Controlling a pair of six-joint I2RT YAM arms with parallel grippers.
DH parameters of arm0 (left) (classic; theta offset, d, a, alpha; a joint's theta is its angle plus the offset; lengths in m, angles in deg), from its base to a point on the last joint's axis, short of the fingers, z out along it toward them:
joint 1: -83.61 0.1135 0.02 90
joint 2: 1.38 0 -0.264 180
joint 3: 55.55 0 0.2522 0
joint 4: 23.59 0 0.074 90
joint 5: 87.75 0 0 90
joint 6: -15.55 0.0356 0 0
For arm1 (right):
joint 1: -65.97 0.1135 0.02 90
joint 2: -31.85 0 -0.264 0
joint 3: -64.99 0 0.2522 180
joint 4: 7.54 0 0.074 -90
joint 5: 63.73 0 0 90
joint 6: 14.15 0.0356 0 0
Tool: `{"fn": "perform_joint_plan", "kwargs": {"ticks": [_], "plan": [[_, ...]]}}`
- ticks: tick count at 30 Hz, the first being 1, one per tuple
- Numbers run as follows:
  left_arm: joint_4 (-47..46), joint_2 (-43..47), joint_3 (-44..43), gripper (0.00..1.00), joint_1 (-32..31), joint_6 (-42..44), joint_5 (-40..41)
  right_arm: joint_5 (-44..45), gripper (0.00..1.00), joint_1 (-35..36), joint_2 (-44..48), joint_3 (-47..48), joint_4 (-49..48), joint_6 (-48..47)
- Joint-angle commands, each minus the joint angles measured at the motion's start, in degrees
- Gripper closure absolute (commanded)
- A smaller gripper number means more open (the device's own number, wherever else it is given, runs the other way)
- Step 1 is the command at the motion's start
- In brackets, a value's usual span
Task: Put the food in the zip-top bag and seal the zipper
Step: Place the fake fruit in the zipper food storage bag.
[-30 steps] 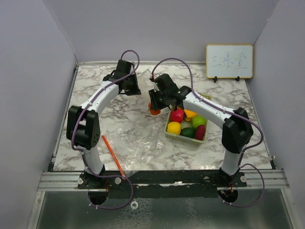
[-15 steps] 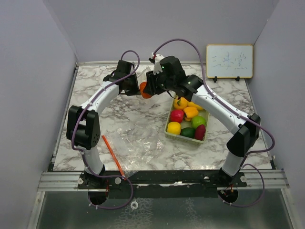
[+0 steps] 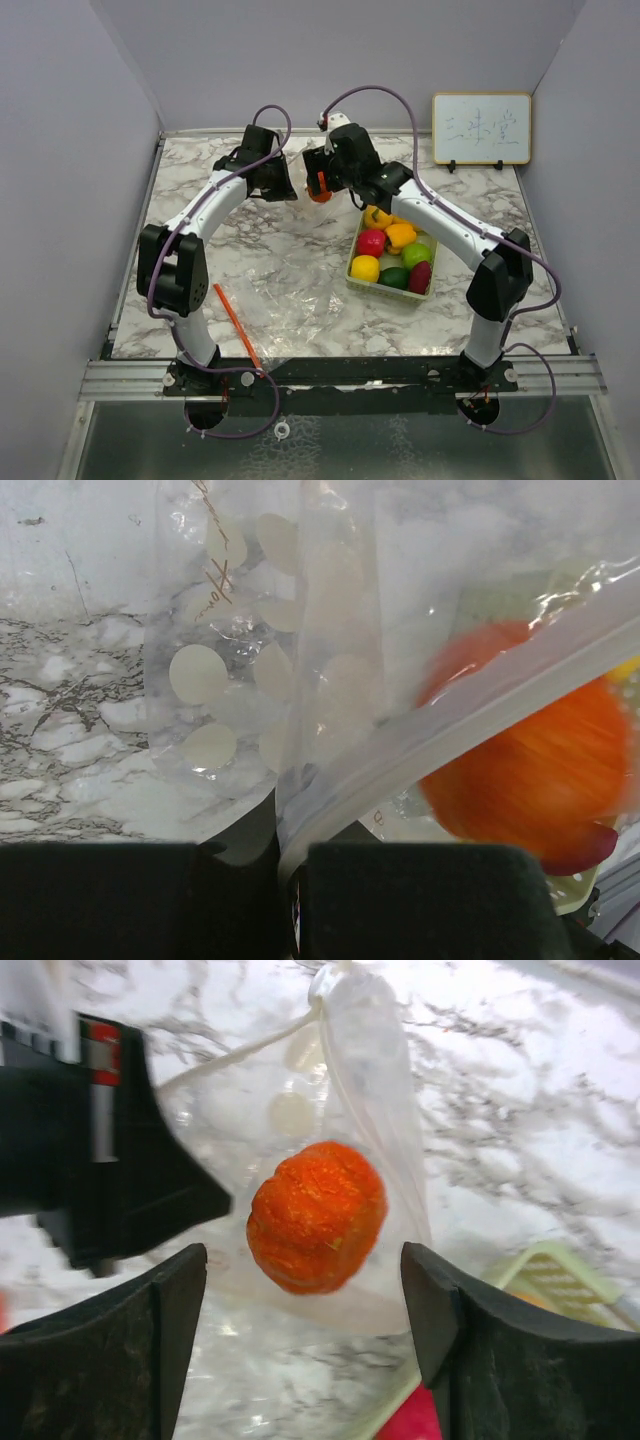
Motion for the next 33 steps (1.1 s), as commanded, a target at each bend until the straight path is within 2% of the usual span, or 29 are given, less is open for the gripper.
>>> {"fn": "perform_joint_plan", "kwargs": {"ticks": [1,2,6,11,13,15,18,20,25,28,33], "plan": [[0.71,3.28,-1.74,1.00,0.04,0.26,-2.05,3.88,0.05,-0.60,0.99,0.61,-2.12,-3.01],[0.51,3.10,-1.58,1.00,-0.01,0.04,-2.44,3.49,0.00,-0.60,1.93,0.39,-2.22,-3.31],[-0.23,2.56,-1.11,1.00,0.05,-0.39,-3.05,5.70,0.00,-0.60,5.47,1.87,3.37,-0.25],[0.11,1.98,-1.12,1.00,0.04,0.06,-2.79,10.66,0.00,-3.50,9.66,0.78,19.81,8.75],[0.03,1.88,-1.04,1.00,0.00,0.06,-3.08,8.50,0.00,-7.22,11.38,-2.86,25.39,13.20],[0.06,1.80,-1.10,1.00,0.03,0.04,-3.30,2.77,0.02,-11.88,13.57,-8.07,27.35,16.13],[0.53,1.75,-1.59,1.00,0.01,0.45,-3.37,-2.22,0.10,-14.51,16.35,-14.76,25.93,16.68],[0.84,1.75,-1.94,1.00,0.00,0.55,-3.29,-5.18,0.11,-14.53,16.26,-18.31,23.64,15.67],[1.03,1.36,-2.64,1.00,0.02,0.44,-3.36,-10.88,0.17,-14.51,12.54,-21.50,19.44,14.65],[1.06,1.35,-2.70,1.00,0.05,0.42,-3.28,-8.85,0.17,-14.53,11.26,-21.84,17.03,14.50],[1.06,1.31,-2.60,1.00,0.03,0.38,-3.27,-0.39,0.17,-14.53,9.49,-22.73,10.68,11.74]]}}
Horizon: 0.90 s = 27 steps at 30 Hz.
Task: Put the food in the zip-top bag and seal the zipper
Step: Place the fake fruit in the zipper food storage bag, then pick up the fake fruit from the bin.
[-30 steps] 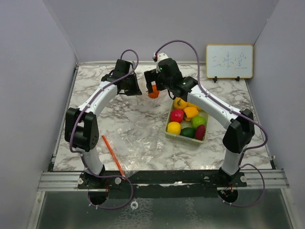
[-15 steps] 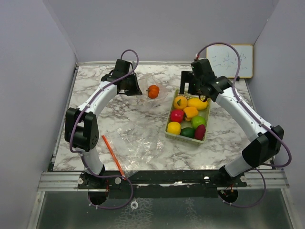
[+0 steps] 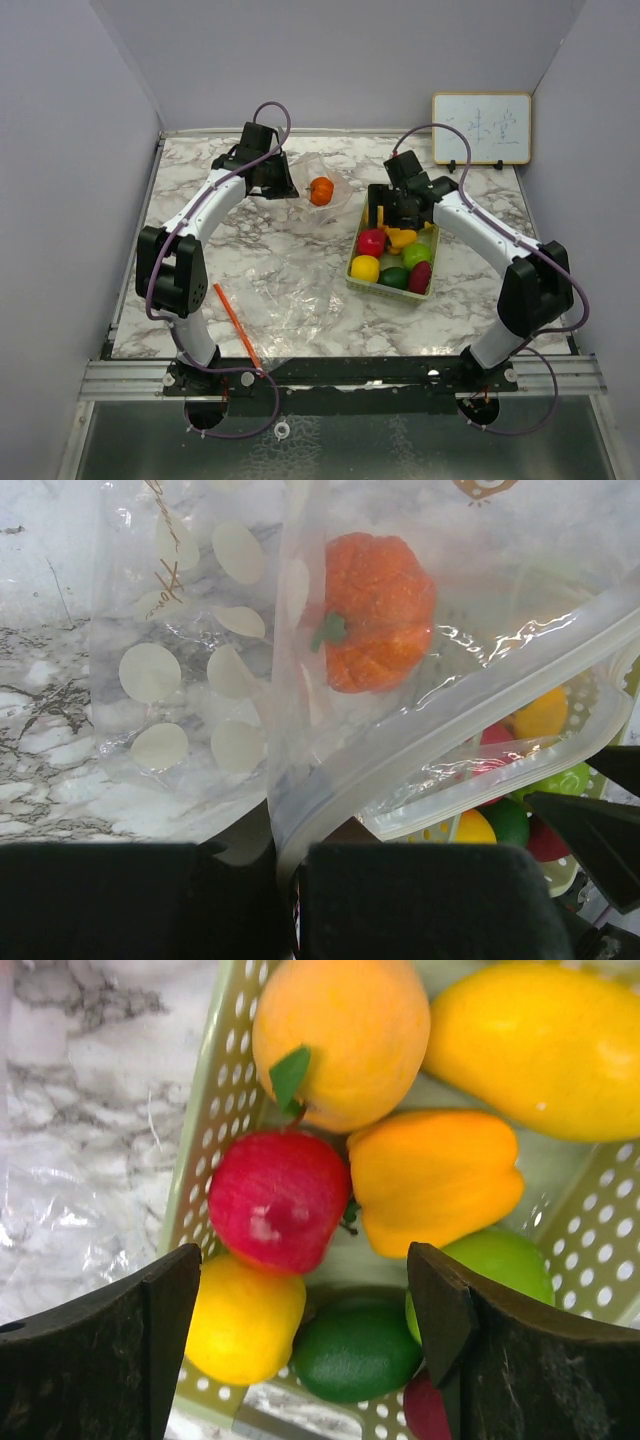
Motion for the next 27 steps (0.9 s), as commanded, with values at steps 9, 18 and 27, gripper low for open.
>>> {"fn": "perform_joint_plan", "kwargs": {"ticks": [9,18,27], "plan": [[0.94,0.13,-1.99,1.00,0.03,0.63,-1.35,10.16,0.19,-1.99,-8.18,0.03,-18.91,-10.06],[1.98,-0.96,-2.97,1.00,0.01,1.23,-1.09,7.95,0.21,-2.85,-15.69,2.03,-26.37,-14.63],[3.00,-1.54,-3.92,1.00,0.29,1.70,-0.75,5.27,0.78,-3.03,-13.49,1.11,-25.25,-13.84]]}}
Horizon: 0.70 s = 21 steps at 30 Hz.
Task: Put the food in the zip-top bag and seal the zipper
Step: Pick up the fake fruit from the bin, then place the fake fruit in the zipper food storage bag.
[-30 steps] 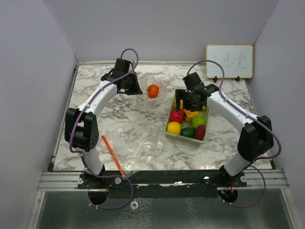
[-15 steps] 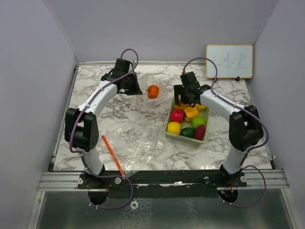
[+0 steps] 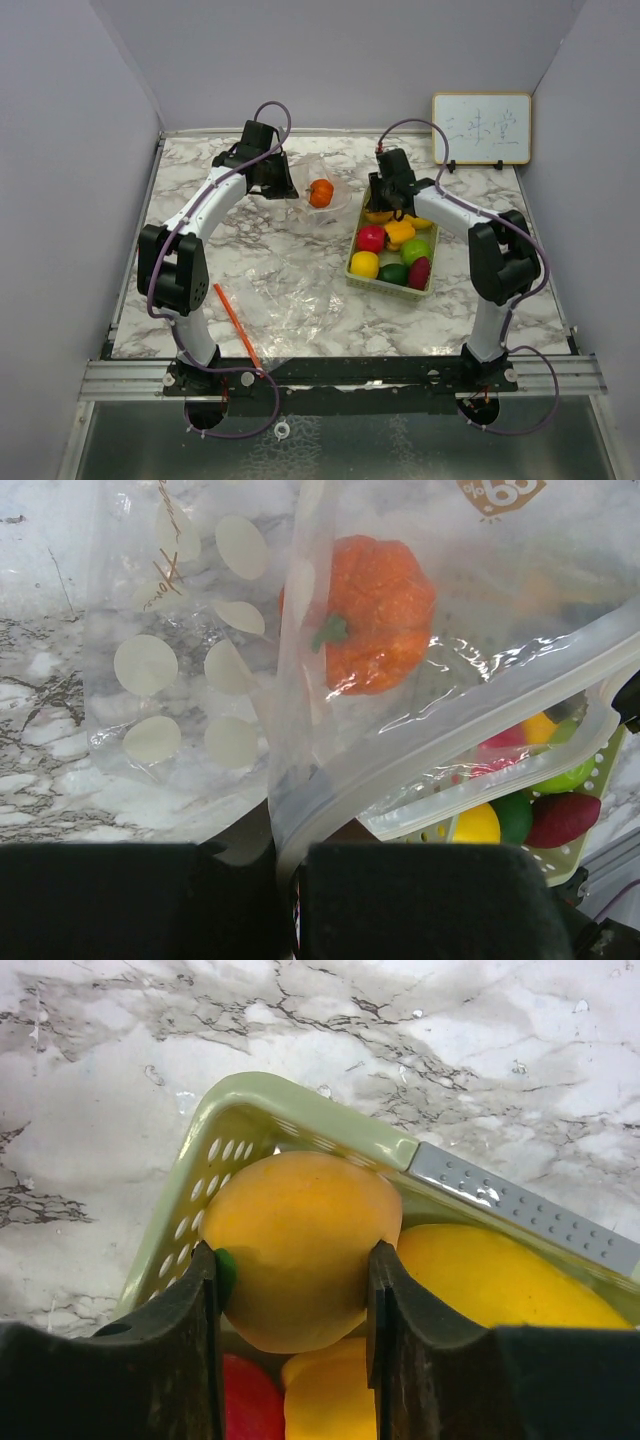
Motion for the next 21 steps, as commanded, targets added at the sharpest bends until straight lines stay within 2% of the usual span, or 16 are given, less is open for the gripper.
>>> {"fn": "perform_joint_plan", "kwargs": {"ticks": [1,4,9,12,15,18,21], "plan": [[0.62,-0.67,-2.15,1.00,0.21,0.85,-0.73,-1.28,0.79,-0.25,3.01,0.11,1.08,0.06],[0.62,-0.79,-2.17,1.00,0.30,0.91,-0.81,-2.95,0.83,-0.25,7.49,1.30,2.96,-0.26],[0.19,-0.93,-1.83,1.00,0.24,0.78,-0.98,-11.00,0.86,-0.23,14.86,4.38,6.13,-0.01],[-0.02,-0.86,-1.74,1.00,0.22,0.68,-1.06,-17.66,0.86,-0.11,18.65,5.86,7.34,0.19],[-0.01,-0.73,-1.70,1.00,0.28,0.76,-0.97,-29.67,0.86,0.20,21.41,6.43,4.80,-0.28],[0.05,-0.80,-1.86,1.00,0.29,0.60,-1.52,-39.03,0.86,1.68,18.89,10.07,3.42,0.77],[0.16,-0.72,-2.40,1.00,0.26,0.19,-2.53,-39.93,0.85,4.49,14.59,12.66,1.91,1.09]]}}
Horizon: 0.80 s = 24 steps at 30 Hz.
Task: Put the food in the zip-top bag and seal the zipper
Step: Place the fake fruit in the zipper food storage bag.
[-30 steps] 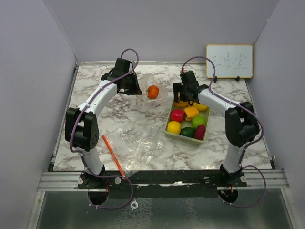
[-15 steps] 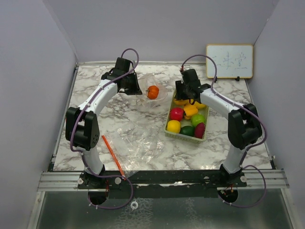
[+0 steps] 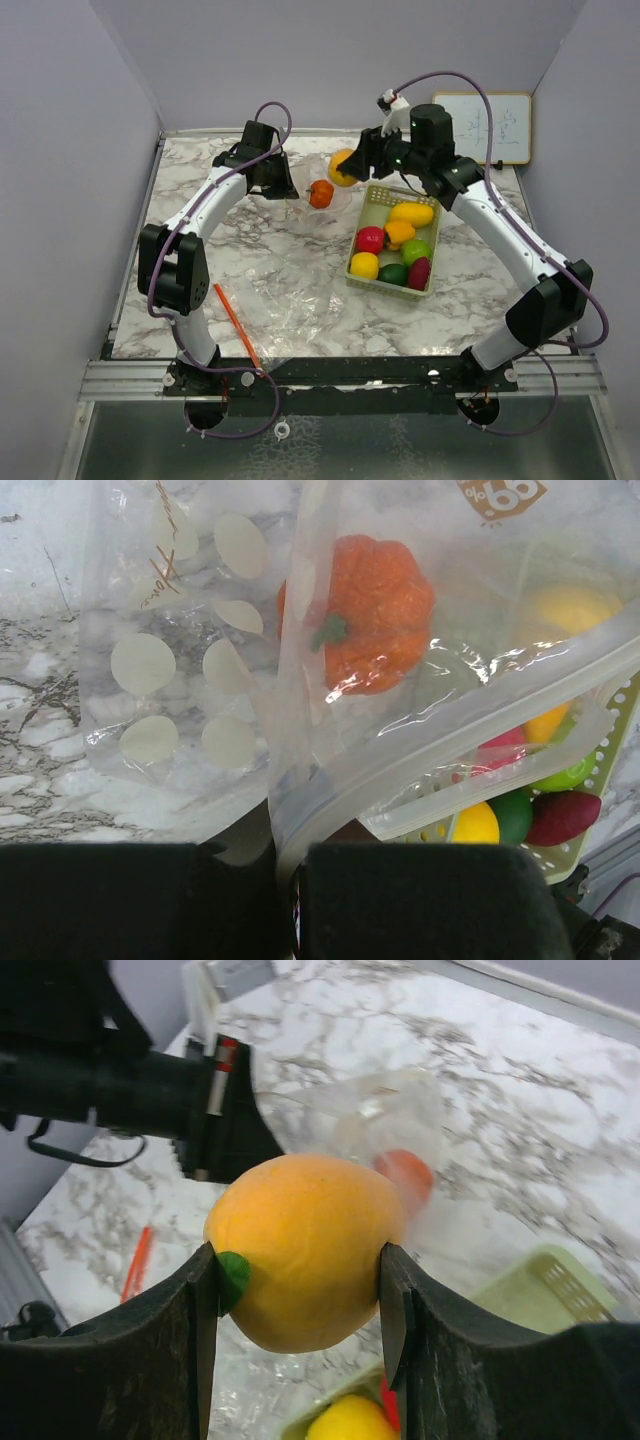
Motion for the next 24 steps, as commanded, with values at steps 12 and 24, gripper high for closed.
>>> {"fn": "perform_joint_plan", "kwargs": {"ticks": [12,24], "plan": [[0.92,0.15,-3.87,1.00,0.27,-3.13,-12.81,9.80,0.42,4.00,-15.97,7.65,-1.79,4.19],[-0.70,-0.76,-1.32,1.00,0.28,-3.84,-15.33,24.41,0.01,3.88,-4.73,5.50,7.38,6.21]]}}
